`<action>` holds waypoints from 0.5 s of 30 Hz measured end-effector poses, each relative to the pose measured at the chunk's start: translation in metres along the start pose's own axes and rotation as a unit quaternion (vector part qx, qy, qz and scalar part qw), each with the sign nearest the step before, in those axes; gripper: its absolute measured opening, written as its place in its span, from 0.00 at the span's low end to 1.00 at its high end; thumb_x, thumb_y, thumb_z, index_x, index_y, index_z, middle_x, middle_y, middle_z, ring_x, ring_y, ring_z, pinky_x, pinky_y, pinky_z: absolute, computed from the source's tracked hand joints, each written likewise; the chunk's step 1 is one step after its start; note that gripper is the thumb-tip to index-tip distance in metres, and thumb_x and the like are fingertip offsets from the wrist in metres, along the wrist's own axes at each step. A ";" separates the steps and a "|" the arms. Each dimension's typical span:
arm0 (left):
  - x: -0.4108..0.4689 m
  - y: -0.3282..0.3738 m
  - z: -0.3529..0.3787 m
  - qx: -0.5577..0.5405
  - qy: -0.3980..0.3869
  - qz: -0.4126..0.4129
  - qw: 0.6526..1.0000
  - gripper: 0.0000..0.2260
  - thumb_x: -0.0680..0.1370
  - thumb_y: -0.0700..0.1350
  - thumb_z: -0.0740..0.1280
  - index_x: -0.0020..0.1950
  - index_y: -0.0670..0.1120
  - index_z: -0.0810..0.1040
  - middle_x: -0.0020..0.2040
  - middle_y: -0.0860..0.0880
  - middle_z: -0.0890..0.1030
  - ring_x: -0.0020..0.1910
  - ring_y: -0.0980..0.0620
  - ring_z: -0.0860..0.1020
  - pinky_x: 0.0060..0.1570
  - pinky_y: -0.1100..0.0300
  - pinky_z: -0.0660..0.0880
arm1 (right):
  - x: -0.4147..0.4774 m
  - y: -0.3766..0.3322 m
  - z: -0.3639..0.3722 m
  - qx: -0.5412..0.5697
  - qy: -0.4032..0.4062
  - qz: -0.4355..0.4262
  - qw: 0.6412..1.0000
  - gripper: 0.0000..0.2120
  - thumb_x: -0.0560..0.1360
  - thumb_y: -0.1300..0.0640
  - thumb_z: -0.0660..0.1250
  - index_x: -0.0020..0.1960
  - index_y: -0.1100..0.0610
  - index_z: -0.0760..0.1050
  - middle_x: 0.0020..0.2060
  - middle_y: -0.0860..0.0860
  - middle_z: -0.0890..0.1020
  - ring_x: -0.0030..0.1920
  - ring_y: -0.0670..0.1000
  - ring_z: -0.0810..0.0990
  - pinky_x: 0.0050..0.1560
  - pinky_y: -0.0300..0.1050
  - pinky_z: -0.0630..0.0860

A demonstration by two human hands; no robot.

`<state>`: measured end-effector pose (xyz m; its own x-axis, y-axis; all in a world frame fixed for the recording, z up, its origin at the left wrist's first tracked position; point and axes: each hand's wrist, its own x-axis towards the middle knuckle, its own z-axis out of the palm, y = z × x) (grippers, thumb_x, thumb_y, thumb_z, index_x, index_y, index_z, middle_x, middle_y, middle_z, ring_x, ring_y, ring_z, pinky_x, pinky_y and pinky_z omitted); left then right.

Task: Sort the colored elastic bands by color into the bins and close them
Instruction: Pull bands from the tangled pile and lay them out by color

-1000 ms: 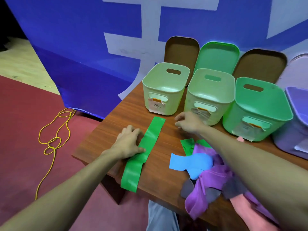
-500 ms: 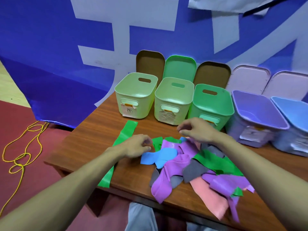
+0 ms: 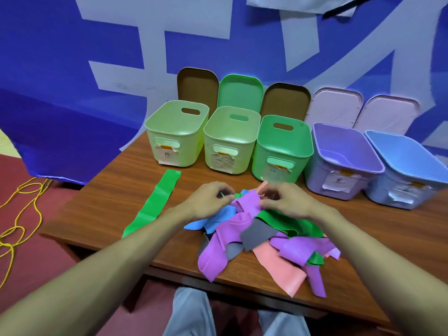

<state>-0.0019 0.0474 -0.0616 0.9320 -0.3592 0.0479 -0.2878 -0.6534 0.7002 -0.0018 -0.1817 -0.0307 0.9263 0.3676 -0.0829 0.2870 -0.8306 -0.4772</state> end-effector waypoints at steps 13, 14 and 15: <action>0.013 0.053 0.007 -0.075 0.022 0.027 0.997 0.07 0.71 0.44 0.74 0.44 0.42 0.80 0.34 0.47 0.81 0.29 0.59 0.75 0.30 0.69 0.69 | -0.020 0.005 -0.012 0.120 0.057 0.006 0.991 0.06 0.71 0.54 0.73 0.43 0.49 0.76 0.36 0.44 0.79 0.35 0.41 0.74 0.40 0.31 0.70; 0.015 0.060 0.004 -0.068 0.030 0.040 0.996 0.07 0.71 0.45 0.74 0.43 0.43 0.81 0.33 0.51 0.80 0.29 0.63 0.73 0.30 0.70 0.68 | -0.020 0.003 -0.017 0.121 0.063 0.003 0.991 0.05 0.72 0.53 0.73 0.41 0.47 0.76 0.35 0.44 0.79 0.35 0.41 0.74 0.39 0.34 0.70; 0.018 0.066 0.001 -0.059 0.038 0.052 0.996 0.07 0.71 0.46 0.74 0.42 0.44 0.81 0.33 0.53 0.79 0.28 0.63 0.72 0.30 0.70 0.67 | -0.020 0.002 -0.022 0.125 0.071 0.002 0.990 0.06 0.72 0.52 0.72 0.39 0.47 0.76 0.33 0.44 0.79 0.33 0.40 0.74 0.38 0.36 0.70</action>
<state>-0.0044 -0.0026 -0.0153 0.9135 -0.3674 0.1749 -0.3602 -0.5301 0.7676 -0.0149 -0.1996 -0.0110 0.9575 0.2868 0.0296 0.2298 -0.6967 -0.6795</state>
